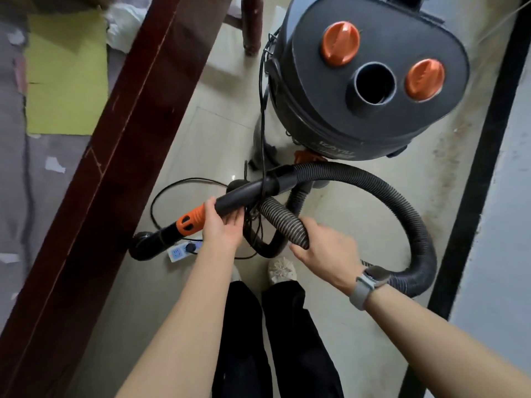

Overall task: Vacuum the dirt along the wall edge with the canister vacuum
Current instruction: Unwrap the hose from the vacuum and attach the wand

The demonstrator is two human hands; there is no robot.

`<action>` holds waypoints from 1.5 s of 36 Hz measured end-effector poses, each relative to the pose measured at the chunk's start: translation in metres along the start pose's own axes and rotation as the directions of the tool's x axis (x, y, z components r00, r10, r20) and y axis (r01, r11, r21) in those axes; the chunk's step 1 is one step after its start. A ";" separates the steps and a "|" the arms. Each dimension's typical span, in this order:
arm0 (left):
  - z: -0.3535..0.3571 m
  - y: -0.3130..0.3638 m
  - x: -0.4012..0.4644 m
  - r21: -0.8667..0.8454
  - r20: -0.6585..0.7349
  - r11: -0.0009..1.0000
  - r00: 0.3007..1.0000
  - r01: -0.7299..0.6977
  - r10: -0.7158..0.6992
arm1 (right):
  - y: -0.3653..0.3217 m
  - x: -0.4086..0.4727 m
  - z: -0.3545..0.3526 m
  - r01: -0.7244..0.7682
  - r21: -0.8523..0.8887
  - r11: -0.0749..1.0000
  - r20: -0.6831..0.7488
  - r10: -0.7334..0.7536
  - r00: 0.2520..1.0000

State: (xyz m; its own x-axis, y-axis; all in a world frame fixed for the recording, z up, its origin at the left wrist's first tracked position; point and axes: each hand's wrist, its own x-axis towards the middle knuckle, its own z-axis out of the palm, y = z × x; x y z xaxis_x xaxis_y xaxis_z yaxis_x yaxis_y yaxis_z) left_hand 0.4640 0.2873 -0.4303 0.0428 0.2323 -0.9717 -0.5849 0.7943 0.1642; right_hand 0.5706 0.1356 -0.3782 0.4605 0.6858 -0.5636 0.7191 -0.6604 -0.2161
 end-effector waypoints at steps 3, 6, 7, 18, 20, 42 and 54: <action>-0.015 0.001 -0.018 -0.057 -0.024 0.998 0.999 -0.038 0.037 | -0.002 -0.005 -0.007 0.052 -0.109 0.993 0.013 -0.051 0.999; -0.032 0.008 -0.032 -0.116 -0.060 0.989 0.994 -0.095 0.088 | 0.001 -0.009 -0.016 0.117 -0.202 0.972 0.073 -0.104 0.992; -0.038 0.012 -0.038 -0.128 -0.065 0.985 0.992 -0.114 0.106 | 0.004 -0.011 -0.019 0.147 -0.226 0.963 0.082 -0.132 0.988; -0.120 0.026 -0.106 -0.194 -0.098 0.950 0.968 -0.245 0.230 | -0.001 -0.034 -0.035 0.229 -0.304 0.925 0.108 -0.205 0.973; -0.133 0.024 -0.118 -0.208 -0.089 0.946 0.968 -0.249 0.236 | -0.013 -0.040 -0.033 0.230 -0.227 0.946 0.102 -0.212 0.972; -0.315 0.042 -0.180 -0.446 -0.072 0.878 0.985 -0.172 0.156 | -0.189 -0.063 0.037 -0.535 0.779 0.327 0.572 -0.022 0.820; -0.358 0.046 -0.179 -0.100 -0.080 0.995 0.997 -0.015 0.007 | -0.217 -0.090 0.086 -0.500 0.810 0.306 0.524 0.005 0.852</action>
State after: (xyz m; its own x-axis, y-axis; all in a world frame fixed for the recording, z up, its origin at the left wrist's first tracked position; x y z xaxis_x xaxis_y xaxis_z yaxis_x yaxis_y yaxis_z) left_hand 0.1393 0.0808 -0.3096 -0.0264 0.1924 -0.9810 -0.6635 0.7306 0.1612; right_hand 0.3282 0.1905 -0.3489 0.1228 0.4204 -0.8990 -0.4318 -0.7929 -0.4298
